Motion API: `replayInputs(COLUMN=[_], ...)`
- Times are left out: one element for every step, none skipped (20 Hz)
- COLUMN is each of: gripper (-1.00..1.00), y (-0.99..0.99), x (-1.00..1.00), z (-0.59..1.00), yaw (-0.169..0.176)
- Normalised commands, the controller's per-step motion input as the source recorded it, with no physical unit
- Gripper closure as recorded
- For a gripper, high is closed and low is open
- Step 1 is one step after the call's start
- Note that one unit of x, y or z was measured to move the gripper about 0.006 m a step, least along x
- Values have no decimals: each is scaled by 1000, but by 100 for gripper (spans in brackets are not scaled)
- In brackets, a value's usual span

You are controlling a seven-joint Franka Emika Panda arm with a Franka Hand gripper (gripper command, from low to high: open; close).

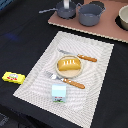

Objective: Interact with the objects in diverse but meaningful ways.

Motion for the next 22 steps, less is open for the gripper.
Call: replayInputs(gripper=[-100,-100,-100,-100,-100,-100,-100,-100,-100,-100,-100,-100,-100,-100,-100,-100,-100,-100,-100,-100,-100,-100], y=[0,0,-106,-263,-474,-646,-691,-746,-797,-849,-889,-914,-954,-980,-977,-969,-963,-977,-986,-991,-991,-989], x=[-197,-131,-114,-97,0,60,143,217,243,257,274,326,360,360,343,320,274,231,211,206,203,206], z=[9,177,346,506,694,680,631,591,554,523,483,423,374,337,263,171,66,0,0,0,0,0], yaw=[0,-3,-42,-79,-108,-109,-96,-73,-52,-33,-15,-2,0,0,0,0,0,0,0,0,0,0])
